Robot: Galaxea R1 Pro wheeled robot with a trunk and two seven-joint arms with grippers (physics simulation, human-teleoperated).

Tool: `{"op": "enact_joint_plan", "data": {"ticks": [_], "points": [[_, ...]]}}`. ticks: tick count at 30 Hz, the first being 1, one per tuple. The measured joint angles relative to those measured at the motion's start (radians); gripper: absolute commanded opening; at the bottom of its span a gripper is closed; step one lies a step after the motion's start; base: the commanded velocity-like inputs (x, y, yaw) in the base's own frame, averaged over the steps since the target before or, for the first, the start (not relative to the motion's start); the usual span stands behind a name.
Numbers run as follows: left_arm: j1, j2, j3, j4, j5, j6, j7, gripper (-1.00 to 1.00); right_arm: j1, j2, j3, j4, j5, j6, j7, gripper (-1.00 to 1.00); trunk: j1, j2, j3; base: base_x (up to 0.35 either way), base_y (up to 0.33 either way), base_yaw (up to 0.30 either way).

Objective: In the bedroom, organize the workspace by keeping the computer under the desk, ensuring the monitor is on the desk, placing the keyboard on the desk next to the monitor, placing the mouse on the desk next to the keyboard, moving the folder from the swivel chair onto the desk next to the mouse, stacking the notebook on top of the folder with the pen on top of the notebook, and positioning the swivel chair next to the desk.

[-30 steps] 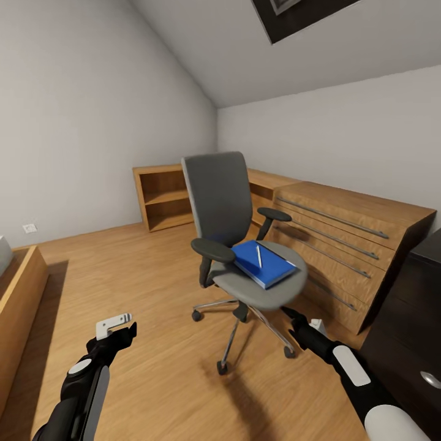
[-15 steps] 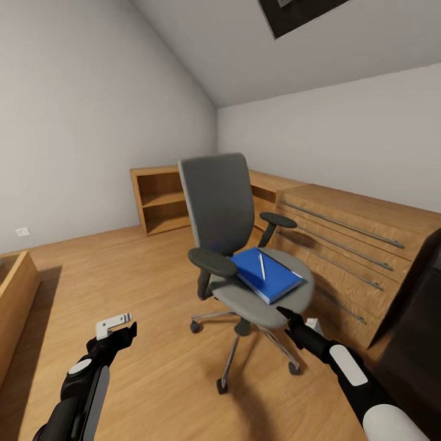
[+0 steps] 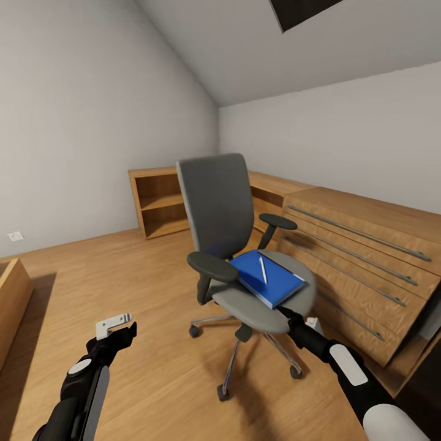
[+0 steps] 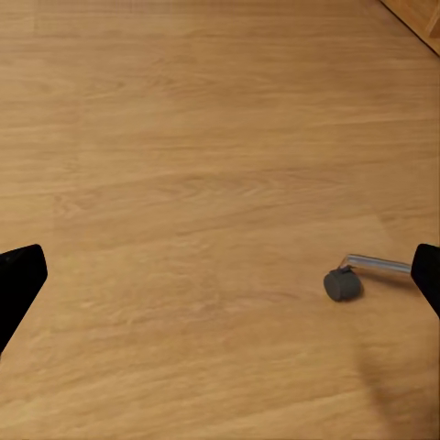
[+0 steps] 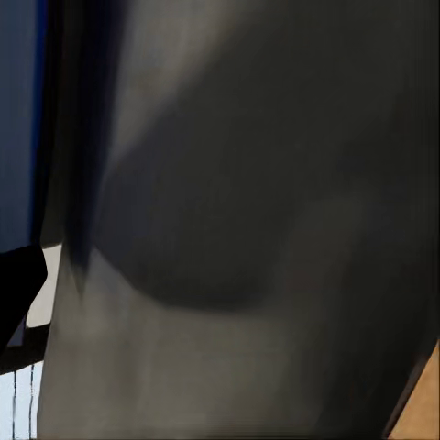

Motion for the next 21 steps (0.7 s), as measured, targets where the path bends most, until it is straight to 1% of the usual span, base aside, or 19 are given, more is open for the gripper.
{"op": "enact_joint_plan", "data": {"ticks": [6,9,13,21], "points": [[0.001,0.000,0.000,0.000,-0.001,0.000,0.000,1.00,0.000,0.000,0.000,0.000,-0.001,0.000,0.000,1.00,0.000,0.000,0.000,0.022,0.009,0.000],[0.000,0.000,0.000,0.000,0.000,0.000,0.000,1.00,0.000,0.000,-0.002,-0.002,0.001,-0.001,-0.001,1.00,0.000,0.000,0.000,-0.088,0.001,0.000],[0.000,0.000,0.000,0.000,0.001,0.001,0.000,1.00,0.000,0.000,-0.001,-0.004,0.001,-0.001,-0.002,1.00,0.001,0.000,0.000,-0.262,0.000,0.000],[0.000,0.000,0.000,0.000,0.001,0.002,0.000,1.00,0.000,0.000,-0.002,0.007,0.002,0.000,-0.001,1.00,0.001,0.000,0.000,-0.327,0.000,0.000]]}}
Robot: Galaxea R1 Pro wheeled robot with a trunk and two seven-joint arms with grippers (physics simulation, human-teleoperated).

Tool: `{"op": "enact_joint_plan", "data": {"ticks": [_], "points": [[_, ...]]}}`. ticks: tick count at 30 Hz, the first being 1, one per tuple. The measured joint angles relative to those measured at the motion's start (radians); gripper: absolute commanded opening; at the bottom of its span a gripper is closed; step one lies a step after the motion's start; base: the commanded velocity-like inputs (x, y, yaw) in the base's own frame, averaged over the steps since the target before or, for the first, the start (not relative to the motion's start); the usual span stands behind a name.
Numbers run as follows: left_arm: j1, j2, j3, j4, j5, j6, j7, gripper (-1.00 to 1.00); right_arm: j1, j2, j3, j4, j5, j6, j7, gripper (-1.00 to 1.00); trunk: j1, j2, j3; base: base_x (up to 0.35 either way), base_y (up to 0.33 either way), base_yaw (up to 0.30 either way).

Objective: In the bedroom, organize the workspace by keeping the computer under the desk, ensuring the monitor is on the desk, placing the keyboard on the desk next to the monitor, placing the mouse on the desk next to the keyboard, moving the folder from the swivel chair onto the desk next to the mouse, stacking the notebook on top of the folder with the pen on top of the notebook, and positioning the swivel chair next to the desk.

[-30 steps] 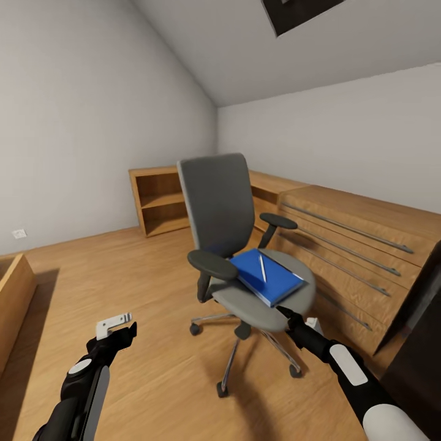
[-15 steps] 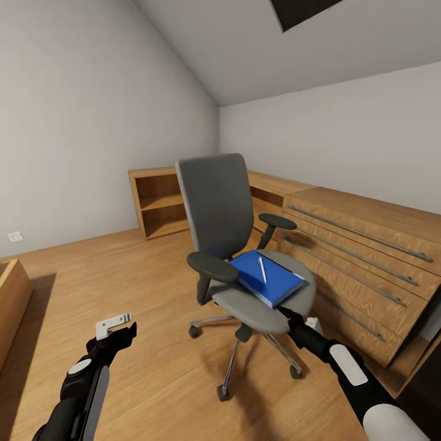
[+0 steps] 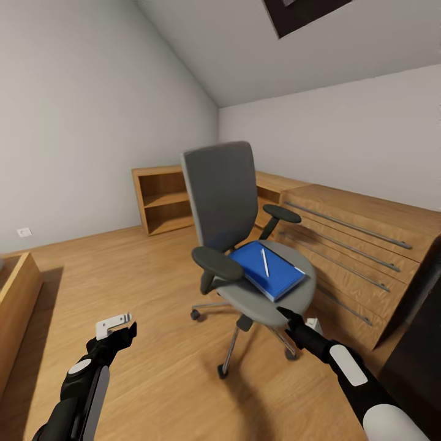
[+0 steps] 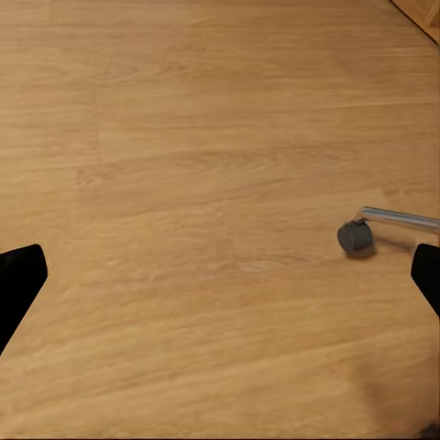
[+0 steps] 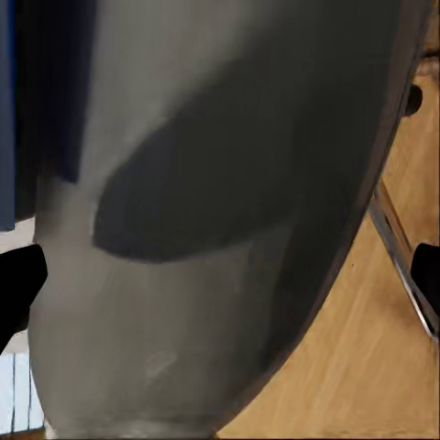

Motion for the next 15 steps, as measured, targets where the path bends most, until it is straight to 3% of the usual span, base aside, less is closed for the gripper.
{"op": "enact_joint_plan", "data": {"ticks": [4,15], "points": [[0.000,0.000,0.000,0.000,0.000,0.000,0.000,1.00,0.001,0.000,0.003,0.002,0.020,-0.003,-0.004,1.00,0.000,0.000,0.000,-0.336,0.000,0.000],[0.000,0.000,0.000,0.000,0.000,0.000,0.000,1.00,0.001,0.000,0.003,0.002,0.020,-0.012,-0.004,1.00,0.000,0.000,0.000,-0.288,0.000,0.000]]}}
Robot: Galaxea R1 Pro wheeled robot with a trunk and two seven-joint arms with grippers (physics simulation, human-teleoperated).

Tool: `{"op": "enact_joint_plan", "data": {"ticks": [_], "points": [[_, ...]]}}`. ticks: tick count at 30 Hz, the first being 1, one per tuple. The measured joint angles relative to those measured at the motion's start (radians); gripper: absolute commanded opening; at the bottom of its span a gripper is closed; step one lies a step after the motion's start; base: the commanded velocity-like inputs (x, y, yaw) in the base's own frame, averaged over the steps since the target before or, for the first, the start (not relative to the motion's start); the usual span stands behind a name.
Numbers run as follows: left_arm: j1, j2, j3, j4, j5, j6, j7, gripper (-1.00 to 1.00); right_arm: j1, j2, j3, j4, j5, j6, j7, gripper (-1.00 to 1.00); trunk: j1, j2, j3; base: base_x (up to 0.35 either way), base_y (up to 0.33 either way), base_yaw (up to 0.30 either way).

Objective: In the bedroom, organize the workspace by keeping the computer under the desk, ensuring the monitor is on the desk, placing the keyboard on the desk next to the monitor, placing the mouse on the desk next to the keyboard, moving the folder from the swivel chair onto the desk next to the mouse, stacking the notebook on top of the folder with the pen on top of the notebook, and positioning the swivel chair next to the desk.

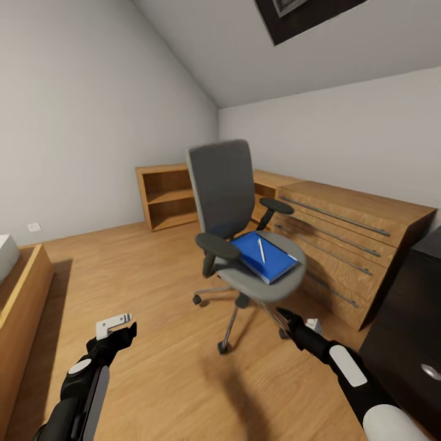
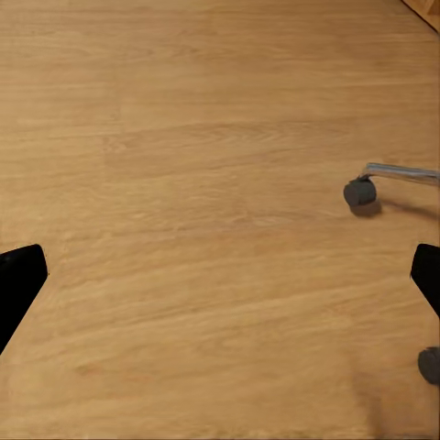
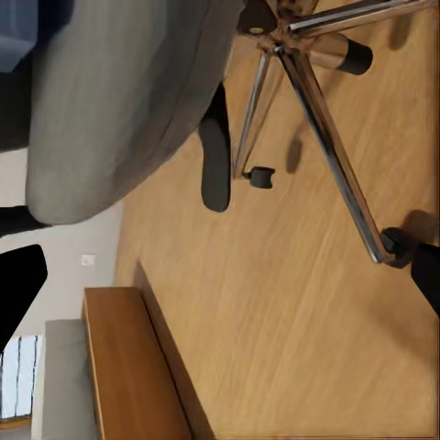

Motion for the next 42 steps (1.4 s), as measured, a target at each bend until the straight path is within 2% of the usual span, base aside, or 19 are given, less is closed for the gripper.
{"op": "enact_joint_plan", "data": {"ticks": [8,17,27,31,33,38,42], "points": [[0.000,0.000,0.000,0.000,0.001,0.000,0.000,1.00,0.000,0.000,0.001,0.000,0.001,-0.029,0.000,1.00,0.000,0.000,0.000,-0.050,0.000,0.000],[0.000,0.000,0.000,-0.001,0.000,0.000,0.000,1.00,0.000,0.000,0.005,0.000,0.001,-0.049,0.000,1.00,-0.005,0.002,0.035,-0.002,0.000,0.000],[0.000,-0.002,0.001,0.000,0.000,0.000,0.001,1.00,0.000,-0.001,0.004,0.001,0.002,-0.061,0.000,1.00,-0.043,0.072,0.066,0.000,0.000,0.000],[0.002,-0.001,0.002,0.044,0.001,-0.001,0.002,1.00,0.007,0.000,0.005,0.010,0.010,-0.067,-0.003,1.00,-0.058,0.100,0.079,0.000,0.000,0.000],[0.008,0.000,0.002,0.075,0.001,-0.001,0.002,1.00,0.016,0.003,0.007,0.029,0.029,-0.082,-0.003,1.00,-0.066,0.114,0.085,0.000,0.000,0.000],[0.036,0.001,0.003,0.176,0.000,-0.010,0.002,1.00,0.035,0.020,0.025,0.120,0.168,-0.211,-0.002,1.00,-0.085,0.149,0.100,0.000,0.000,0.000],[0.069,0.002,0.003,0.220,-0.001,-0.019,0.000,1.00,0.042,0.046,0.030,0.190,0.283,-0.330,-0.006,1.00,-0.100,0.177,0.113,0.000,0.000,0.000]]}}
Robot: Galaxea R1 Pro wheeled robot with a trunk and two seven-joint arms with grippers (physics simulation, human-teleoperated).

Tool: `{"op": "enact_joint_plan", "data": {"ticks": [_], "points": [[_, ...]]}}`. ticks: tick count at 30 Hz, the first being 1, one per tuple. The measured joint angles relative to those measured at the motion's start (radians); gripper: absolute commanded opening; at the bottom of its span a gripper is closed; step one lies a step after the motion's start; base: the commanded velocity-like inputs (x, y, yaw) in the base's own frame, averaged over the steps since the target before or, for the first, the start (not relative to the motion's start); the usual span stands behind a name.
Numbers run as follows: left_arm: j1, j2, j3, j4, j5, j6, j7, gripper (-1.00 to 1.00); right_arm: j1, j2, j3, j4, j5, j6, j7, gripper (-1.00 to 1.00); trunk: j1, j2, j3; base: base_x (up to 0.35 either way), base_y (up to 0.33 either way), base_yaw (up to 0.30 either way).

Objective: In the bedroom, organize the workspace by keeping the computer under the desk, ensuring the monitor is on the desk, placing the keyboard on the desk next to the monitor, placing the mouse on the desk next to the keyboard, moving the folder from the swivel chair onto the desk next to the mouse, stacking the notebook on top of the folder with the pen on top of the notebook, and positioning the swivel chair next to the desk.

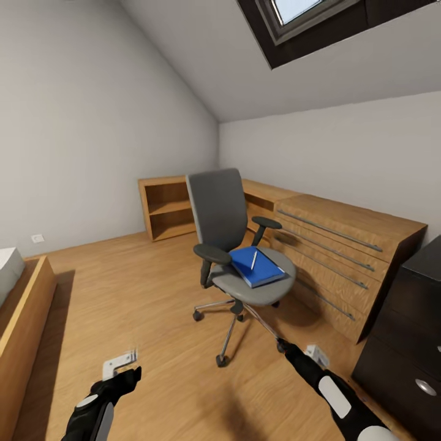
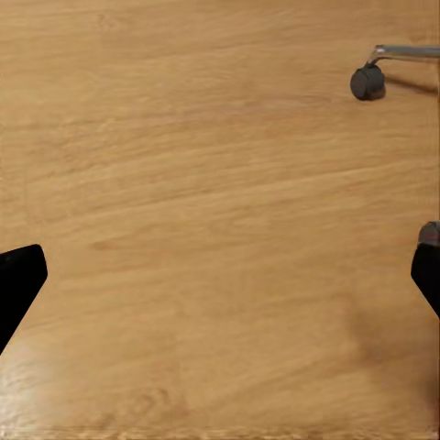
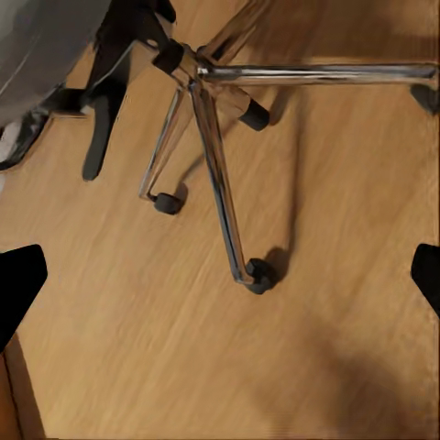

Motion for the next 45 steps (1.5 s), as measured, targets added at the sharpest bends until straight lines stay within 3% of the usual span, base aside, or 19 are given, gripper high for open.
{"op": "enact_joint_plan", "data": {"ticks": [3,7,10,13,19,26,33,37,45], "points": [[0.058,0.000,0.000,-0.015,0.001,-0.031,-0.003,1.00,0.004,0.024,0.001,0.070,0.079,-0.096,-0.008,1.00,-0.012,0.021,0.009,0.000,0.000,0.000],[0.176,-0.003,-0.005,-0.065,0.001,-0.121,-0.004,1.00,0.006,0.043,0.002,0.168,0.166,-0.233,-0.025,1.00,-0.027,0.049,0.022,0.000,0.000,0.000],[0.251,-0.003,-0.018,-0.074,-0.001,-0.185,-0.005,1.00,0.007,0.051,0.002,0.234,0.212,-0.347,-0.038,1.00,-0.038,0.070,0.031,0.000,0.000,0.000],[0.292,-0.003,-0.030,-0.054,-0.007,-0.224,-0.004,1.00,0.007,0.055,0.002,0.294,0.238,-0.458,-0.046,1.00,-0.050,0.091,0.041,0.000,0.000,0.000],[0.323,-0.002,-0.040,-0.013,-0.028,-0.259,-0.001,1.00,0.007,0.058,0.002,0.398,0.258,-0.638,-0.051,1.00,-0.073,0.133,0.059,0.000,0.000,0.000],[0.332,0.000,-0.043,0.082,-0.037,-0.282,0.002,1.00,0.009,0.059,0.002,0.472,0.264,-0.783,-0.052,1.00,-0.100,0.182,0.081,0.000,0.000,0.000],[0.334,0.002,-0.044,0.180,-0.055,-0.371,0.002,1.00,0.033,0.060,0.002,0.495,0.266,-0.881,-0.054,1.00,-0.127,0.231,0.103,0.000,0.000,0.000],[0.334,0.001,-0.045,0.215,-0.094,-0.424,0.004,1.00,0.052,0.061,0.003,0.498,0.268,-0.944,-0.054,1.00,-0.142,0.259,0.116,0.000,0.000,-0.041],[0.334,0.000,-0.045,0.245,-0.137,-0.449,0.008,1.00,0.071,0.068,0.006,0.499,0.280,-1.014,-0.053,1.00,-0.173,0.315,0.146,0.000,0.000,-0.170]]}}
